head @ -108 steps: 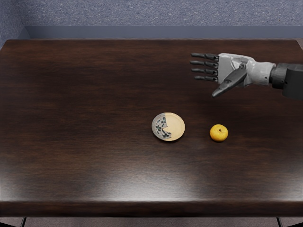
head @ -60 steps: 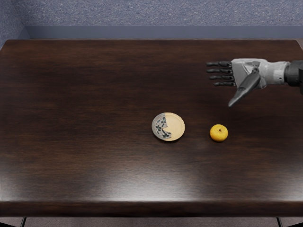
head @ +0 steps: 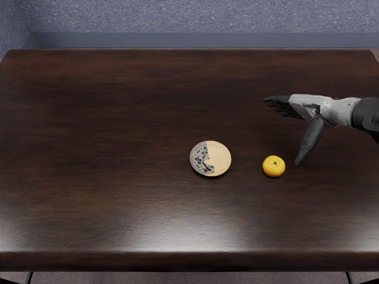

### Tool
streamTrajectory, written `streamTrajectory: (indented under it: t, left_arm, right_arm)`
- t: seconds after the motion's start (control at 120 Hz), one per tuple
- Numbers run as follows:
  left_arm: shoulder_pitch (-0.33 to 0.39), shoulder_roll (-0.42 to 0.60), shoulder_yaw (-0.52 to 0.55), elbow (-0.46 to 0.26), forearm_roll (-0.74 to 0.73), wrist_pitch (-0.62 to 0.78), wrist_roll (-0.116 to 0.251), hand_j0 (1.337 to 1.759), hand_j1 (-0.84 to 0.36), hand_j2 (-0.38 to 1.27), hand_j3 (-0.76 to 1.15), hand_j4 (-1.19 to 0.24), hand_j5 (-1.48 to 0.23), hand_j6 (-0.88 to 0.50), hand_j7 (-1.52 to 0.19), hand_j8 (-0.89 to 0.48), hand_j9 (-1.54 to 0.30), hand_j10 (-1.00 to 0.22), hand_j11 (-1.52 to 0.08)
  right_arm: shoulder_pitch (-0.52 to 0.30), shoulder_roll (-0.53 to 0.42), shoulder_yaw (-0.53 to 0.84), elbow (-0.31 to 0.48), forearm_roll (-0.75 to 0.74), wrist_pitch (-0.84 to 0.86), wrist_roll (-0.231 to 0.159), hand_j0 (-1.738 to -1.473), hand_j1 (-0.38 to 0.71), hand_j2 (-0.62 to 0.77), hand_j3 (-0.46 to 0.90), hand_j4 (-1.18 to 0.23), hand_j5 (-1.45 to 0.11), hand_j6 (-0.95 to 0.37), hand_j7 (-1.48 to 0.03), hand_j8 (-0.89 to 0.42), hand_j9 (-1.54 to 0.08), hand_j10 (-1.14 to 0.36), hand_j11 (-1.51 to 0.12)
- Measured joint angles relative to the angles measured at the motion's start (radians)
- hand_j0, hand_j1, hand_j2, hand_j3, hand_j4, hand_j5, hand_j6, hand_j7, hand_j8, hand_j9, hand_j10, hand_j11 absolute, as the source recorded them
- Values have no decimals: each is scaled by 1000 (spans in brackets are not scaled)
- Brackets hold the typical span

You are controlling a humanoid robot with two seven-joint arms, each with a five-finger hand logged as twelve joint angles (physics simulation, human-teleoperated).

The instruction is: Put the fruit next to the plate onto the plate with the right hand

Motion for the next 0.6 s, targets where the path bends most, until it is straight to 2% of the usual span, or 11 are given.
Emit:
streamTrajectory:
  t: [0.25, 0.392, 0.6]
  left_arm:
    - [0, 0, 0, 0, 0, 0, 0, 1658, 348, 0, 0, -1, -1, -1, -1, -1, -1, -1, -1]
    - [0, 0, 0, 0, 0, 0, 0, 1658, 348, 0, 0, -1, -1, -1, -1, -1, -1, -1, -1]
    - [0, 0, 0, 0, 0, 0, 0, 1658, 348, 0, 0, -1, -1, -1, -1, -1, -1, -1, -1]
  right_arm:
    - [-118, -3, -7, 96, -49, -240, 22, -1658, -349, 2, 0, -4, -1, -5, 0, -4, 0, -3, 0]
    - [-169, 3, -14, 111, -65, -316, 33, -1658, -308, -5, 0, -39, -47, -41, -46, -40, -47, -39, -46]
    - [-189, 23, -73, 119, -132, -425, 34, -1658, -242, -15, 0, -95, -119, -97, -118, -96, -119, -95, -119]
